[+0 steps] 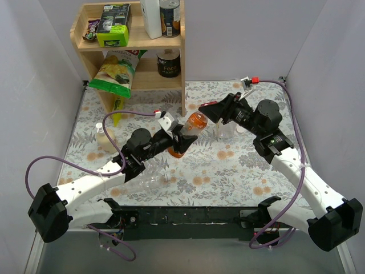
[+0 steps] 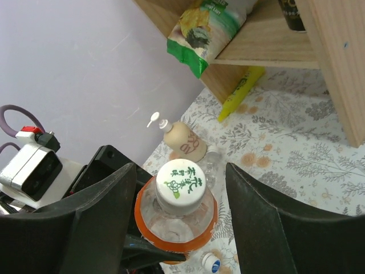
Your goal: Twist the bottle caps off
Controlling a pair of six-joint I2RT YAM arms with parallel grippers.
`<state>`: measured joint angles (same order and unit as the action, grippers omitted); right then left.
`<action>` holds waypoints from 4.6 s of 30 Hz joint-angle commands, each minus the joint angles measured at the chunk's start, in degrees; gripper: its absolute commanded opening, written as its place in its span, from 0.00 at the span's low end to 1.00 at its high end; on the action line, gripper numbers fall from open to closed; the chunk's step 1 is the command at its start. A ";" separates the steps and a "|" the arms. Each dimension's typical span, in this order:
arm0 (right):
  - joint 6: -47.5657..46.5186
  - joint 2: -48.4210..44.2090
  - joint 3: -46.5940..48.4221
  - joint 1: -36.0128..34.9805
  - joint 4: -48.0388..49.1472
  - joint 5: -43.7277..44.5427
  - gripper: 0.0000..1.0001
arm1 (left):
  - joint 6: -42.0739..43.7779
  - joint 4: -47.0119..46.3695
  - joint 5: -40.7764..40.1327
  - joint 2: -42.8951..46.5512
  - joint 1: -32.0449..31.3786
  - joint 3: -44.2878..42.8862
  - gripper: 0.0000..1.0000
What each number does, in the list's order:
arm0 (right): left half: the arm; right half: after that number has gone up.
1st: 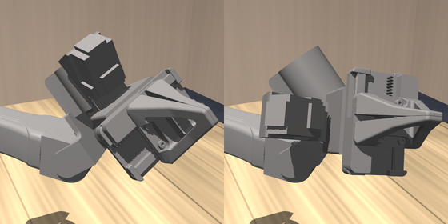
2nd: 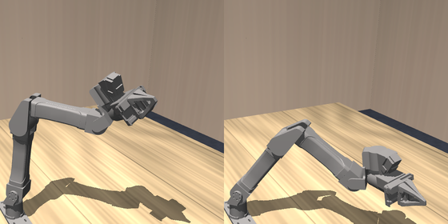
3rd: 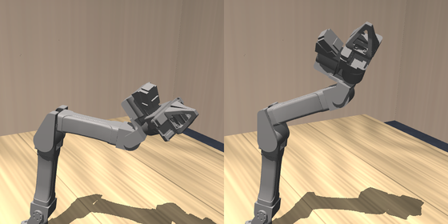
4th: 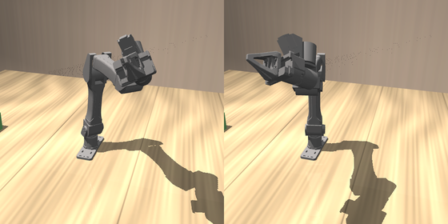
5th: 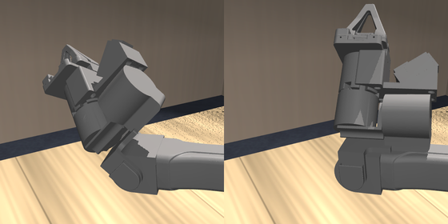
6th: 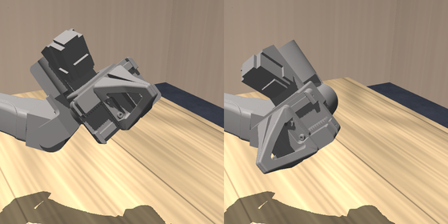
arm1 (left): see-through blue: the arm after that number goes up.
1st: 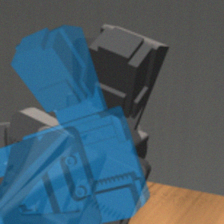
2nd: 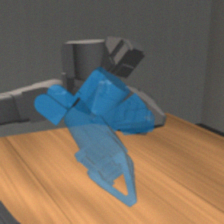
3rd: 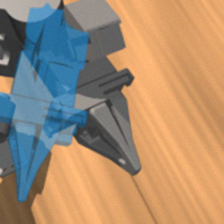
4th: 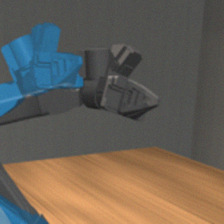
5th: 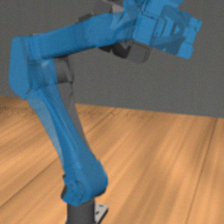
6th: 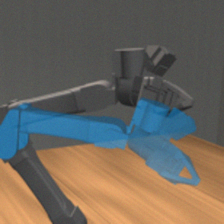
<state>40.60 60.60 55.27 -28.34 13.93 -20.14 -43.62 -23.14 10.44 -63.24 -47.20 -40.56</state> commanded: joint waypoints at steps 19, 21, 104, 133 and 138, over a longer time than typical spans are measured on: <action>0.27 -2.15 -0.77 -2.42 6.37 3.62 0.57 | 2.40 1.25 -3.23 2.95 -2.46 0.13 0.49; 0.45 -1.89 -0.86 -2.42 6.54 3.35 0.53 | 2.57 1.25 -3.58 3.04 -2.55 0.13 0.49; -8.69 -0.92 5.29 1.89 -3.92 -3.41 0.72 | -1.56 12.94 4.33 -4.08 0.71 -8.49 0.29; -15.72 0.66 2.92 1.88 6.17 -18.50 0.01 | -0.15 10.32 20.39 -1.71 -0.44 -7.35 0.31; -14.68 -0.92 0.03 5.56 17.68 -37.93 0.01 | -2.52 6.70 32.62 -0.30 0.35 -6.82 0.31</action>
<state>28.25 61.82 57.21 -24.95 17.08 -40.64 -45.01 -12.36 26.09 -66.89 -46.09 -47.79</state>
